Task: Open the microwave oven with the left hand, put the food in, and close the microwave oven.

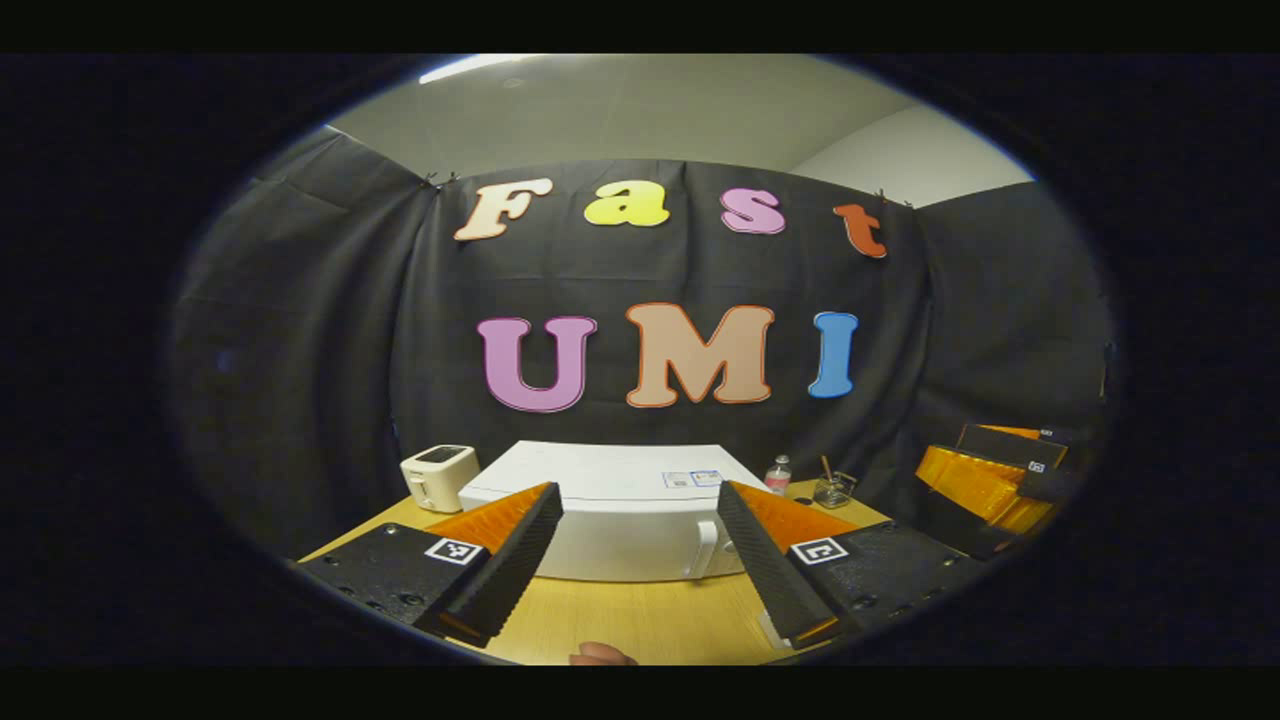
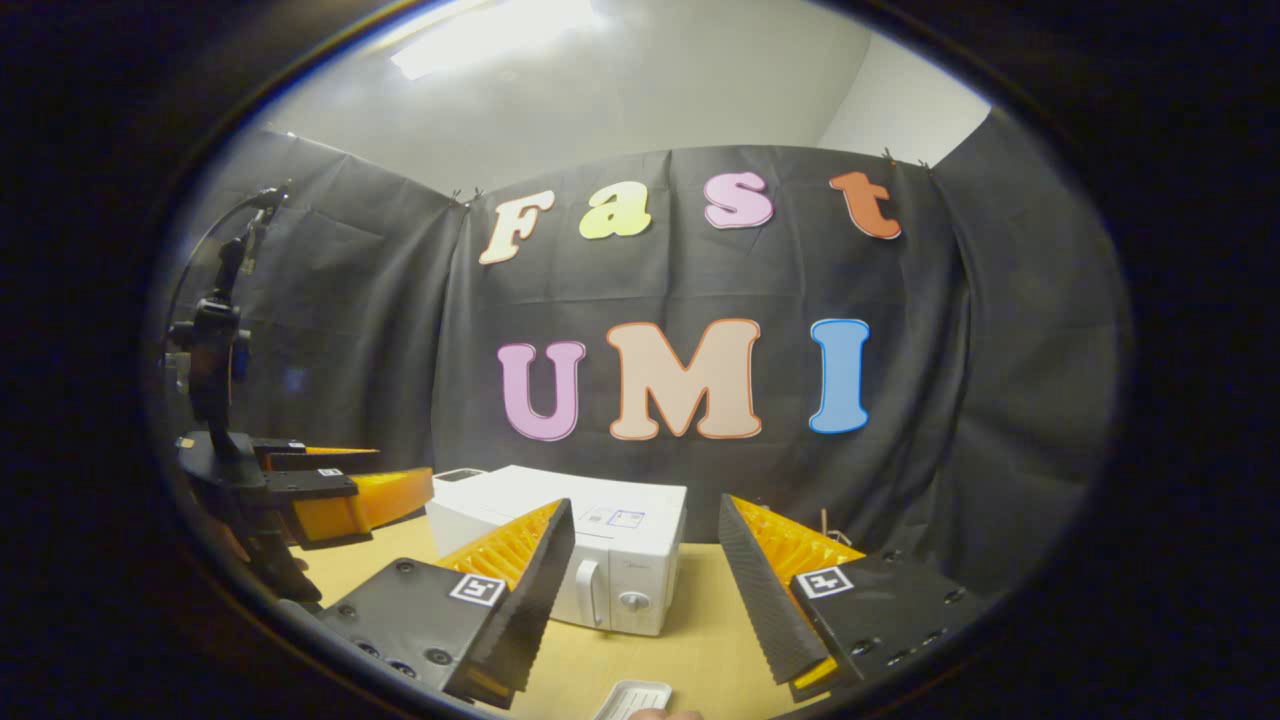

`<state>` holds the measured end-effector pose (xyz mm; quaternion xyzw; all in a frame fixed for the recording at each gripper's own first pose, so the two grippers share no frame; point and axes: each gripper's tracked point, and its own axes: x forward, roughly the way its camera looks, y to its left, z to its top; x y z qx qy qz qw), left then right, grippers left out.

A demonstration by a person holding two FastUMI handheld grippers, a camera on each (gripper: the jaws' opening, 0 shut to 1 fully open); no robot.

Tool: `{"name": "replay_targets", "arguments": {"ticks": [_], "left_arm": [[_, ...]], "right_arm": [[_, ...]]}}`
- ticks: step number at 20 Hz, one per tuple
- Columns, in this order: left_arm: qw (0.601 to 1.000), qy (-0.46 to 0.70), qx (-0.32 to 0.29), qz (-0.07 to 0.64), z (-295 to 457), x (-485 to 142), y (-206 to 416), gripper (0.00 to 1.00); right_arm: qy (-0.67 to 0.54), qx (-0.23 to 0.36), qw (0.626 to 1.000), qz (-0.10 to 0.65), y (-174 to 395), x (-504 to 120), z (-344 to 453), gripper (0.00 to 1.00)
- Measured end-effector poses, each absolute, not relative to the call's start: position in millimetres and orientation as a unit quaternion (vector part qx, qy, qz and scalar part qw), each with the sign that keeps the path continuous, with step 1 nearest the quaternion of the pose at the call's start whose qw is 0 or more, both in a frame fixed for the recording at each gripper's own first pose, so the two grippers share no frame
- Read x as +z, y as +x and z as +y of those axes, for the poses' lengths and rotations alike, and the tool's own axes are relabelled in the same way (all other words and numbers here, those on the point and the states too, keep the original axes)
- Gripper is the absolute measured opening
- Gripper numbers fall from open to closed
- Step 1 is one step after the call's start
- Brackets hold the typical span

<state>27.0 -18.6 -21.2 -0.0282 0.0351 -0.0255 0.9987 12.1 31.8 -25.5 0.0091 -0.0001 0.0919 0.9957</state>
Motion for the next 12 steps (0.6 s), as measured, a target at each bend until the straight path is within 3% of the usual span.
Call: {"name": "replay_targets", "arguments": {"ticks": [2, 12], "left_arm": [[0.999, -0.019, -0.020, 0.039, -13.4, -21.1, 21.9, 0.94], [0.998, -0.033, -0.032, 0.033, -16.4, -11.6, 9.8, 0.94]], "right_arm": [[0.009, 0.090, 0.996, 0.000, 12.8, -24.3, 32.5, 0.81], [0.032, 0.060, 0.998, 0.003, 12.7, -19.2, 18.0, 0.89]]}}
